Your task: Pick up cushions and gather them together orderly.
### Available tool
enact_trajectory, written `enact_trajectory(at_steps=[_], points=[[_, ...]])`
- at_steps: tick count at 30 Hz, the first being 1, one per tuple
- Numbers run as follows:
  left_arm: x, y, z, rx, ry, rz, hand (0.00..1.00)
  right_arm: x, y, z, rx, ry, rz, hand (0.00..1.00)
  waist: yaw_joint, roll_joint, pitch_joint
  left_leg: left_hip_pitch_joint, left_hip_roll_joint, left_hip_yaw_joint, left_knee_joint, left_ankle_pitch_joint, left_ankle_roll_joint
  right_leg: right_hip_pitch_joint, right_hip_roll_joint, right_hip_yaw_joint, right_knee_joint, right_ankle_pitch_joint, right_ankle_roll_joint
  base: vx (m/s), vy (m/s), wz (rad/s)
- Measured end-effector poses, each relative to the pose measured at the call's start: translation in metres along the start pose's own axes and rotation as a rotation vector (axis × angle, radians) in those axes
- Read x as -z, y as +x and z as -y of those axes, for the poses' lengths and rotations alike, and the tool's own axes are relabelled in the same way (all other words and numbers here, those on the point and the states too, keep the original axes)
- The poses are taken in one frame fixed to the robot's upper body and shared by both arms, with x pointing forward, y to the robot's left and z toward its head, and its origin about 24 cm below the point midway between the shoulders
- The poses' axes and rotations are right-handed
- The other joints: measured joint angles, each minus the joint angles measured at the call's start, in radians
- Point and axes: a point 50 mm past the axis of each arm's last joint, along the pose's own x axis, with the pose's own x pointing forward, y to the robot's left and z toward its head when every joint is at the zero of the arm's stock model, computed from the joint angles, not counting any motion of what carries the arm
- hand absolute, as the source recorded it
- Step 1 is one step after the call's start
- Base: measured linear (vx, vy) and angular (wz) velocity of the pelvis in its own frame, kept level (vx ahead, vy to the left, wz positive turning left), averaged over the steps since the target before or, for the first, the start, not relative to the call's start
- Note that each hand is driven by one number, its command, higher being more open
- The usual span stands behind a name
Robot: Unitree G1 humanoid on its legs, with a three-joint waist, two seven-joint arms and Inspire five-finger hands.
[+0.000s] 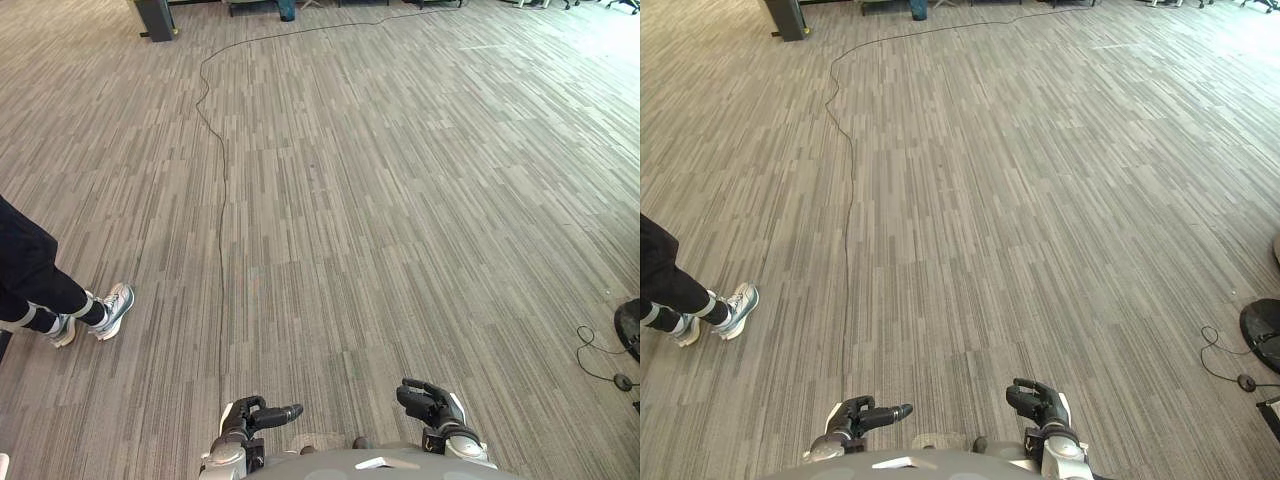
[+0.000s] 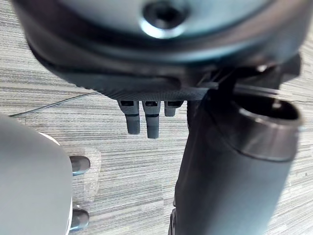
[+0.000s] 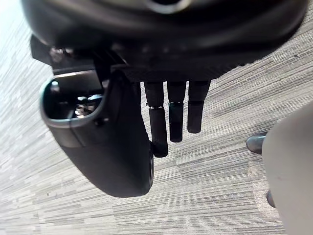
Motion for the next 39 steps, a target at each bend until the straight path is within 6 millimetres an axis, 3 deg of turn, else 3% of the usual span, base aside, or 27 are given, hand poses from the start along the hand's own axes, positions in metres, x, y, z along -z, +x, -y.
enact_trajectory(at_steps=[18, 39], points=[[0.002, 0.000, 0.000, -0.001, 0.002, -0.012, 1.00, 0.004, 0.001, 0.002, 0.015, 0.033, -0.033, 1.00, 0.002, -0.006, -0.001, 0.021, 0.000, -0.007, -0.012, 0.005, 0.008, 0.026, 0.000, -0.015, -0.012, 0.000, 0.000, -0.03, -0.017, 0.02], [-0.001, 0.002, -0.002, 0.004, 0.010, -0.010, 1.00, 0.012, 0.001, 0.002, 0.037, 0.160, -0.089, 1.00, 0.007, -0.031, 0.000, 0.009, -0.005, -0.061, -0.043, 0.016, 0.012, 0.023, -0.002, -0.080, -0.024, -0.020, -0.002, -0.02, -0.028, 0.07]])
